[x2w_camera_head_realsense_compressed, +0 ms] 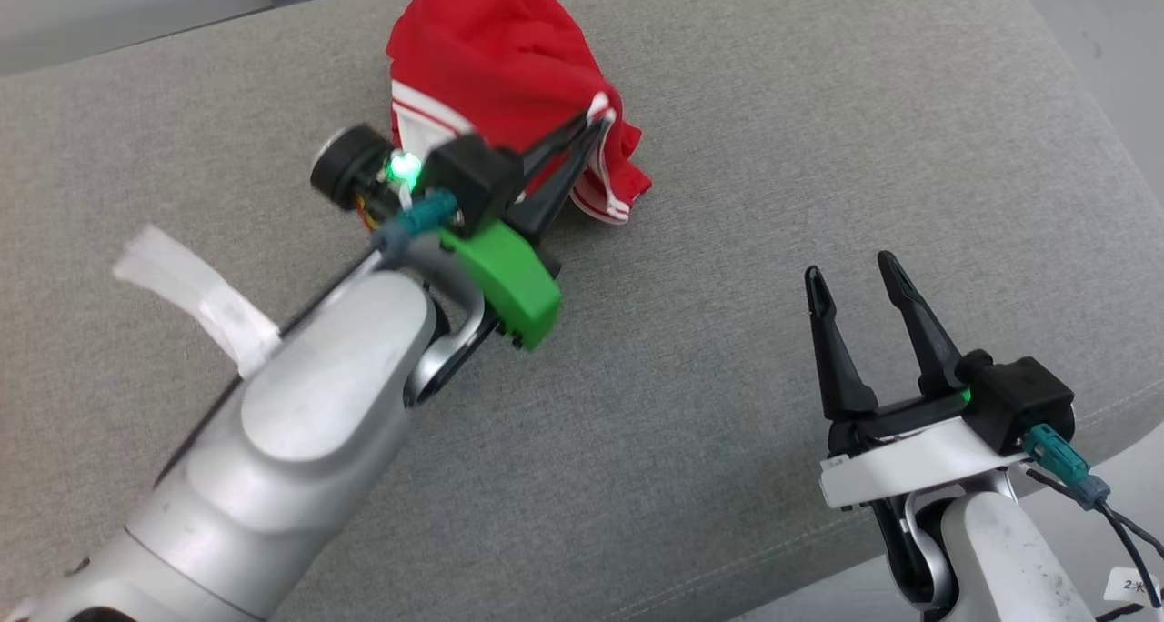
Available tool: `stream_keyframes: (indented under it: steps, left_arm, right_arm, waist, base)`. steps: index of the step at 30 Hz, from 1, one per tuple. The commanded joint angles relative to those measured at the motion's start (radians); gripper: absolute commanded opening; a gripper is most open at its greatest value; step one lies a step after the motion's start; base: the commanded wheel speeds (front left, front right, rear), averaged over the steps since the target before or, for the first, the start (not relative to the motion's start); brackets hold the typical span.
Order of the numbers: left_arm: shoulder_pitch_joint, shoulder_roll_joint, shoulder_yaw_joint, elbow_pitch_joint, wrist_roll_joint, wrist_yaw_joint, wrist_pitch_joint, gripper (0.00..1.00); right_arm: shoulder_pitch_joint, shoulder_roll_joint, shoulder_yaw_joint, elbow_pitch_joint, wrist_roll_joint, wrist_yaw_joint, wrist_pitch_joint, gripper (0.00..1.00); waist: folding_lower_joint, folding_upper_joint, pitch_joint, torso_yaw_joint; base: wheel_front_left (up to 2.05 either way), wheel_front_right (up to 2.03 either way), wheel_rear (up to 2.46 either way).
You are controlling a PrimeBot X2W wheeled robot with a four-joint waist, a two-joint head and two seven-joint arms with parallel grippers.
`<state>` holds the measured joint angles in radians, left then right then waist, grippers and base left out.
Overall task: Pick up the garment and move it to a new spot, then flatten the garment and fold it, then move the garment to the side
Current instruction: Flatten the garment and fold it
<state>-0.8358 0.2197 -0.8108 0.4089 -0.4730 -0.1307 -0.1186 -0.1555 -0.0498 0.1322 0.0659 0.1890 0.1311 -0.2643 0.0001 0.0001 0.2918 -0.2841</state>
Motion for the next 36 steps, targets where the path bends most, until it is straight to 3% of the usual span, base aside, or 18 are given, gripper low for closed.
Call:
stream_keyframes:
  steps: [1, 5, 13, 16, 21, 28, 36]
  left_arm:
    - [-0.051, 0.007, -0.003, -0.040, -0.073, 0.000, 0.034, 0.00]
    - [-0.202, 0.012, 0.040, -0.109, -0.205, 0.000, 0.097, 0.00]
    - [-0.468, -0.027, 0.184, -0.026, -0.245, 0.034, 0.057, 0.00]
    - [-0.456, -0.014, 0.218, 0.000, -0.267, 0.055, 0.044, 0.00]
    - [-0.250, 0.088, 0.262, -0.018, -0.325, 0.090, 0.049, 0.00]
    - [0.181, 0.254, 0.386, -0.151, -0.457, 0.159, 0.004, 0.00]
    - [0.478, 0.338, 0.508, -0.167, -0.541, 0.218, -0.085, 0.00]
  right_arm:
    - [0.016, -0.001, -0.001, 0.007, 0.021, -0.001, 0.000, 1.00]
    - [0.033, -0.001, 0.014, 0.015, 0.038, -0.001, 0.000, 1.00]
    - [0.049, -0.001, 0.011, 0.015, 0.060, 0.000, 0.000, 1.00]
    - [0.054, -0.001, -0.007, 0.013, 0.056, -0.001, 0.000, 1.00]
    - [0.064, -0.001, -0.038, 0.013, 0.039, -0.001, 0.000, 1.00]
    - [0.063, -0.001, -0.075, 0.011, -0.002, -0.001, 0.000, 1.00]
    - [0.040, -0.001, -0.069, 0.004, -0.031, -0.001, 0.000, 1.00]
  waist:
    - [-0.0001, -0.0001, -0.042, -0.029]
    - [-0.0001, -0.0001, -0.080, -0.067]
    - [-0.0001, -0.0001, -0.110, -0.112]
    - [-0.0001, -0.0001, -0.111, -0.100]
    - [-0.0001, -0.0001, -0.107, -0.061]
    - [-0.0001, -0.0001, -0.097, 0.025]
    - [-0.0001, -0.0001, -0.084, 0.086]
  base:
    - [0.00, 0.00, 0.00]
    - [0.00, 0.00, 0.00]
    - [0.00, 0.00, 0.00]
    - [0.00, 0.00, 0.00]
    - [0.00, 0.00, 0.00]
    - [0.00, 0.00, 0.00]
    - [0.00, 0.00, 0.00]
